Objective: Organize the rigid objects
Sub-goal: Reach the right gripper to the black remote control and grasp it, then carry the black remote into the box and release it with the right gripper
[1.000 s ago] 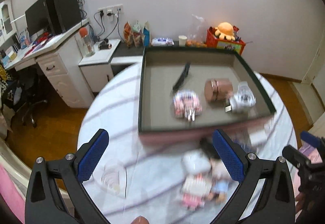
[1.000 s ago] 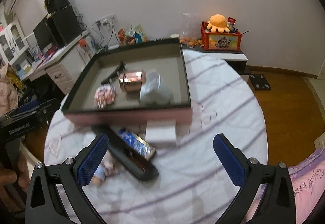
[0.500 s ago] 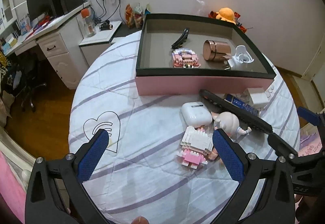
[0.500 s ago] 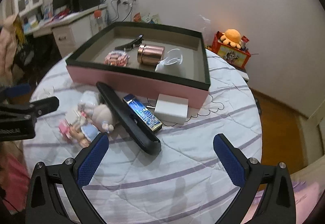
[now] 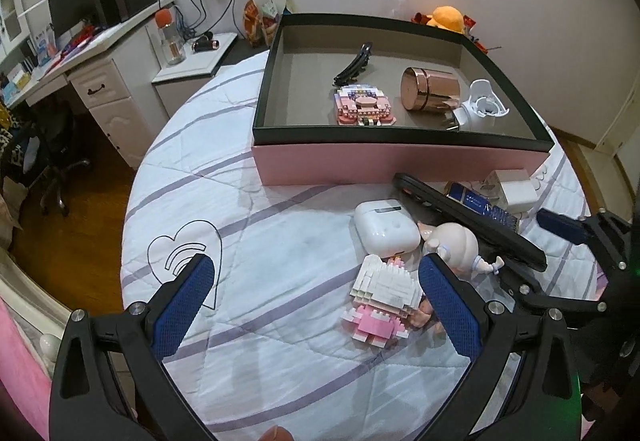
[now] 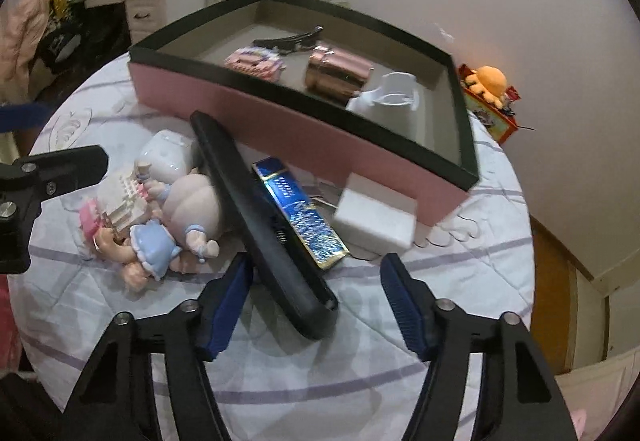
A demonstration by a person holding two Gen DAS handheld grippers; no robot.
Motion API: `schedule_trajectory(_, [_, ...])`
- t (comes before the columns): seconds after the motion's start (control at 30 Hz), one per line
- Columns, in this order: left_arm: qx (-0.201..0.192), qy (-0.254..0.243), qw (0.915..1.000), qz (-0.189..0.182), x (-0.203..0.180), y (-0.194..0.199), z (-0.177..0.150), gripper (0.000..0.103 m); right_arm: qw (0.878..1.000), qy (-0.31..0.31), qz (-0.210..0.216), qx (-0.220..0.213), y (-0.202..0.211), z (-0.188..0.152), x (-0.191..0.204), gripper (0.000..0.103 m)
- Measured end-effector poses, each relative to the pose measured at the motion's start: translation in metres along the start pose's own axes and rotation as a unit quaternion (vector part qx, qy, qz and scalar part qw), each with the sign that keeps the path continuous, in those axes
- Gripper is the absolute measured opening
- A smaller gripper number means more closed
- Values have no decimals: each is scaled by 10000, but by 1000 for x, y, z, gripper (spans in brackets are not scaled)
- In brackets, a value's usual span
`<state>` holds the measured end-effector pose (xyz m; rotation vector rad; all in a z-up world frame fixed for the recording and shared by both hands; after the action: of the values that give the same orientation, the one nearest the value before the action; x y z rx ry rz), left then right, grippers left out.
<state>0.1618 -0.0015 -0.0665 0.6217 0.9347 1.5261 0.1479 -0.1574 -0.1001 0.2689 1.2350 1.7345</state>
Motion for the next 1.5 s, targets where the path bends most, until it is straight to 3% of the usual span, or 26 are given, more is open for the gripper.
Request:
schedule_trajectory(0.07, [16,-1,10000,-2,-1,-2,0,103,9999,45,101,85,-6,1,2,44])
schedule_trajectory(0.2, [21,1,10000,-2,-2,-3,1,103,9996,31,261,72,-8,0,4,33])
schedule_trajectory(0.63, [-55,-35,10000,-27,-9,2,1,103,9905,-668,1177,-240,15,-13,-7,21])
schedule_trajectory(0.8, [-135,-58,9999,-44,-10,9,1,103,9864,-855,1340,-418,27,-16,-14,18])
schedule_trajectory(1.5, [-339,-38,9994,-72,-11,20,16,103,9773,-1187,1440,-999,53,-5,-24,15])
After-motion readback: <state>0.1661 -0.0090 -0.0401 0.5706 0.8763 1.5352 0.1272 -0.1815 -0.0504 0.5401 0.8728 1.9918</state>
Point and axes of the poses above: each gripper's, at about its wrist camera, not at the fingertips, and y roughly against the way its jaws point, x to its left, z to its top, the point moved 1 cm from there along -y, roughly the way its jaws point, and after that the axes turned 11 degrees about y, right-handed, at the moved point
